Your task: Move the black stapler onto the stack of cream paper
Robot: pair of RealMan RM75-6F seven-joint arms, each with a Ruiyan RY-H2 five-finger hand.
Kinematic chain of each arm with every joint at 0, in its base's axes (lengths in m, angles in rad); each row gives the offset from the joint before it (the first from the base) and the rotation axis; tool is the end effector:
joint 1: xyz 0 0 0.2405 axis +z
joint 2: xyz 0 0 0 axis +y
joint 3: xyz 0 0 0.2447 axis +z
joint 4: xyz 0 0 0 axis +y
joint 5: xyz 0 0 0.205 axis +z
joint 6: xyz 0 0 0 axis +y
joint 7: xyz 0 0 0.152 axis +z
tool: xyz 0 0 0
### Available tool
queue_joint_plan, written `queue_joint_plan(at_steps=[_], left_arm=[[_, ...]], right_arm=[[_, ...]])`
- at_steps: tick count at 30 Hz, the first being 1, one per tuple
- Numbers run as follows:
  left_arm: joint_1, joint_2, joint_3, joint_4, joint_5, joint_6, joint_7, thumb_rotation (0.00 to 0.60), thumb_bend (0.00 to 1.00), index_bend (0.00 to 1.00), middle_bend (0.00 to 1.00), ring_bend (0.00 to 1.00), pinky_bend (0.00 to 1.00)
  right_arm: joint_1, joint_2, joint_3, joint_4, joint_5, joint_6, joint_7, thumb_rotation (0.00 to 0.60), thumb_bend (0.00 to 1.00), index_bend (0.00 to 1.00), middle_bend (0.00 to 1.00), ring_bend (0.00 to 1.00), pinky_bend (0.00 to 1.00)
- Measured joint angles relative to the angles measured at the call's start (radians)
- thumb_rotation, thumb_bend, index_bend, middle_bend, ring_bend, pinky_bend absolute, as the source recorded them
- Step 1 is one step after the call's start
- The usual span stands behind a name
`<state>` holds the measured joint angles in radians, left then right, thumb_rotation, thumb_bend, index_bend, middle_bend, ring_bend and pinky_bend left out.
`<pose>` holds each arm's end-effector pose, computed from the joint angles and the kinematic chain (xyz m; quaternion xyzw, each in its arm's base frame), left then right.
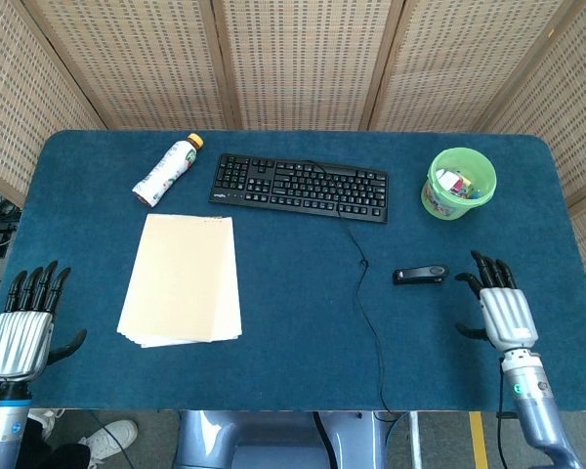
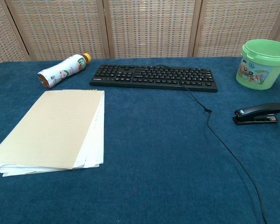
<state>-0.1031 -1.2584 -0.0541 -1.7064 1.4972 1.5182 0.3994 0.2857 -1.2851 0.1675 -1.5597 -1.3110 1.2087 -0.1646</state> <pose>-0.2605 0.1905 0.1161 -0.6232 -0.3247 -0.3526 0.6180 -0.2739 -0.2665 0.0981 0.6235 -0.4133 0.3610 0.5568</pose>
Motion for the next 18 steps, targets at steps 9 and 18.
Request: queue_joint_plan(at_steps=[9, 18], left_arm=[[-0.005, -0.005, -0.002, 0.007, -0.012, -0.012, 0.006, 0.600, 0.24, 0.00, 0.00, 0.00, 0.00], [-0.014, -0.016, -0.003, 0.019, -0.027, -0.029, 0.020, 0.600, 0.24, 0.00, 0.00, 0.00, 0.00]], right_arm=[[0.128, -0.065, 0.074, 0.113, 0.175, -0.150, -0.089, 0.600, 0.22, 0.33, 0.08, 0.00, 0.10], [0.191, -0.122, 0.092, 0.254, 0.285, -0.242, -0.114, 0.600, 0.23, 0.35, 0.10, 0.00, 0.12]])
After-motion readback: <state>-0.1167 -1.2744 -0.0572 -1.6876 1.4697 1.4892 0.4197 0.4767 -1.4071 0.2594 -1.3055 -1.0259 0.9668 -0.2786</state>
